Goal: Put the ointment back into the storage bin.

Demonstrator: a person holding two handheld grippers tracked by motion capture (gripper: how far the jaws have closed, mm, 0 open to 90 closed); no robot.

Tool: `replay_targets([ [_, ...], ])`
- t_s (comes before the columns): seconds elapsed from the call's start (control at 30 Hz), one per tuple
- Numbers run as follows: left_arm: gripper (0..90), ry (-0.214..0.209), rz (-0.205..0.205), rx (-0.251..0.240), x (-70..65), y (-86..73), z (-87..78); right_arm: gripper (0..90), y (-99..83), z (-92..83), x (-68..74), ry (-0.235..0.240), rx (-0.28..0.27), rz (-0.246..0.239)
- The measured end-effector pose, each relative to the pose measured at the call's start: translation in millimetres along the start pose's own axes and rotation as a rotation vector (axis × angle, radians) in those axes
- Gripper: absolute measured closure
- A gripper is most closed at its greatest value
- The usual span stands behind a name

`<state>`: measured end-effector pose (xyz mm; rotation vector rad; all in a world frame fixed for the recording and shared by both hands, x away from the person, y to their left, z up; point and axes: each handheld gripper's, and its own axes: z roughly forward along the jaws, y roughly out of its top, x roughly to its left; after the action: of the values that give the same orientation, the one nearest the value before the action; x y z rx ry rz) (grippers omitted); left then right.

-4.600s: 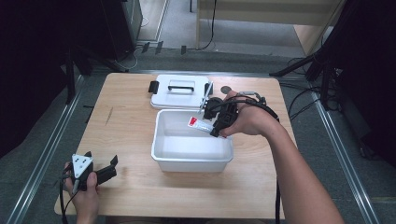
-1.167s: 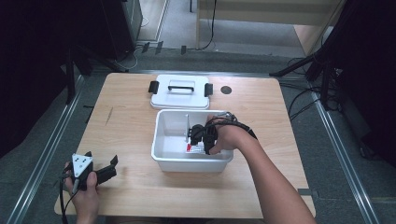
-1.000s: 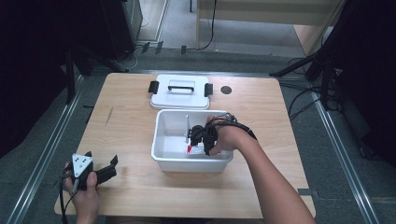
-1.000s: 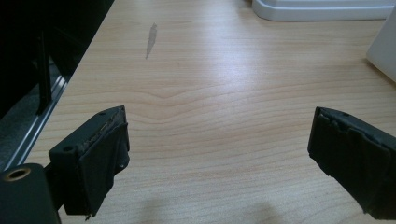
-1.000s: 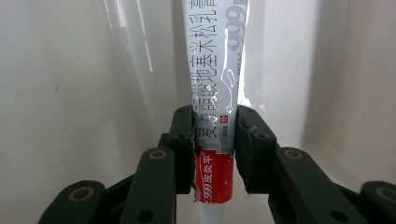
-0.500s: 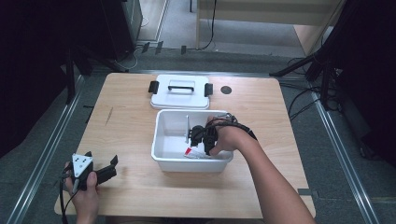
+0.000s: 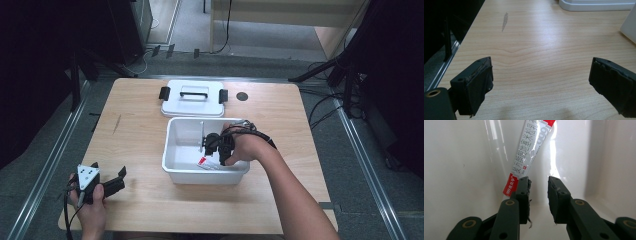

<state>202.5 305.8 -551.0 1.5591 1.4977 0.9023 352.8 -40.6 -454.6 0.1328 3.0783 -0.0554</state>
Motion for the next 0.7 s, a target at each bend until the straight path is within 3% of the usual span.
replay_targets([
  [0.7,5.8,0.001,0.004,-0.001,-0.1,0.0,0.2,69.2,-12.0,-41.5,-1.6,-0.007,-0.059,0.015],
])
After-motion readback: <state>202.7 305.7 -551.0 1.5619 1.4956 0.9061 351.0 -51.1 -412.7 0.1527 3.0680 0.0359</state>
